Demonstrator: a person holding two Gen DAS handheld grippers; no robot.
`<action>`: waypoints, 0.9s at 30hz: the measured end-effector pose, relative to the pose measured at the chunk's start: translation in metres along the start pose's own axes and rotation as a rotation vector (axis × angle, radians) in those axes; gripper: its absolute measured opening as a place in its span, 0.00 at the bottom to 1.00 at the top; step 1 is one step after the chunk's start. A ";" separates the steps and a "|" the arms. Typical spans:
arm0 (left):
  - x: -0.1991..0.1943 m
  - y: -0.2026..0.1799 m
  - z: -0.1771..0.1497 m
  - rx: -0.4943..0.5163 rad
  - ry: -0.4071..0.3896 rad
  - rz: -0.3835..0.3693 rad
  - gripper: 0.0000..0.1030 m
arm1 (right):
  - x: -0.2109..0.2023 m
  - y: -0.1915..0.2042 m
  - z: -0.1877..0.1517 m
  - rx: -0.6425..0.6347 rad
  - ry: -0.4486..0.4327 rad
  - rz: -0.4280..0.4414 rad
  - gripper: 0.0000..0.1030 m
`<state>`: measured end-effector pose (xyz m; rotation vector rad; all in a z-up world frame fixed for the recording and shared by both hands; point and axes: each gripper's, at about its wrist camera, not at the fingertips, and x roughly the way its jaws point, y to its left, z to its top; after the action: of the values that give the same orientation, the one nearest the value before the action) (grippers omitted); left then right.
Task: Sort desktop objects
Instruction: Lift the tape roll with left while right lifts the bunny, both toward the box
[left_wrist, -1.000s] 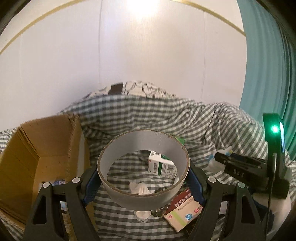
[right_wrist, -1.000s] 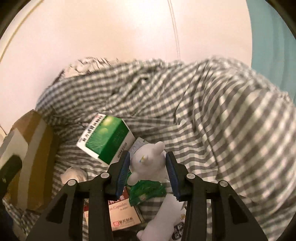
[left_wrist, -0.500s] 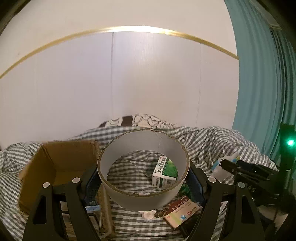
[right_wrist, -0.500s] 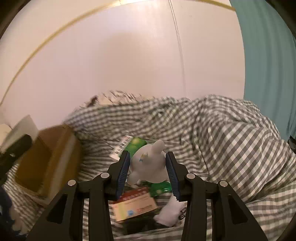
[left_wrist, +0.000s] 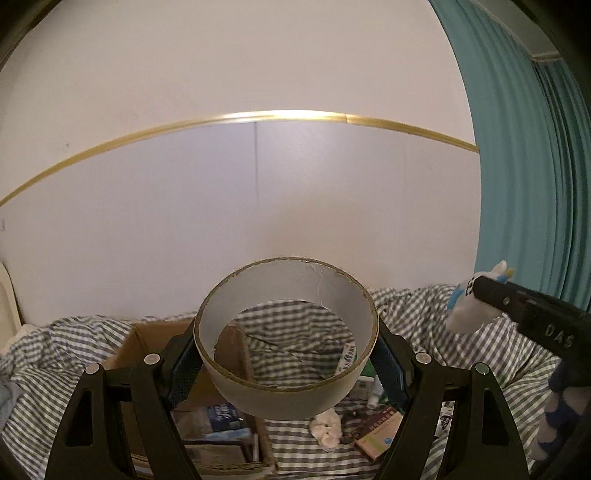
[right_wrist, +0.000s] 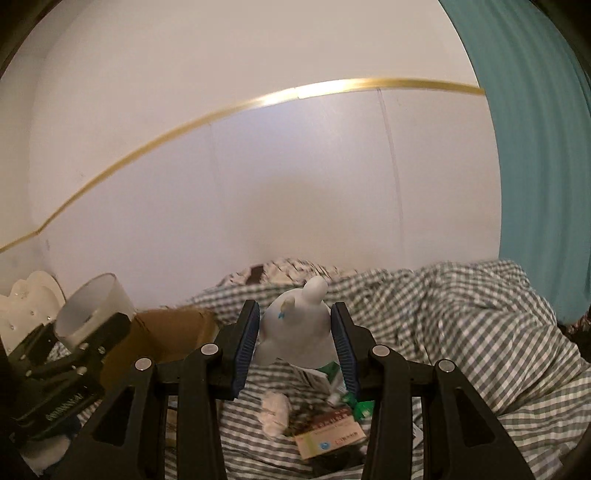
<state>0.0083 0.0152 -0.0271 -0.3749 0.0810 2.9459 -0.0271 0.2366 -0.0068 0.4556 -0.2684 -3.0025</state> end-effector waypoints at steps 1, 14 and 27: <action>-0.002 0.002 0.001 -0.001 -0.005 0.005 0.80 | -0.004 0.005 0.002 -0.002 -0.011 0.007 0.39; -0.021 0.050 0.006 -0.025 -0.042 0.075 0.80 | -0.021 0.069 0.018 -0.078 -0.089 0.084 0.39; -0.009 0.110 -0.014 -0.076 -0.015 0.182 0.80 | 0.010 0.122 0.019 -0.081 -0.110 0.184 0.38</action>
<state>0.0014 -0.0961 -0.0351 -0.3746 0.0008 3.1387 -0.0342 0.1188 0.0311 0.2447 -0.1852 -2.8488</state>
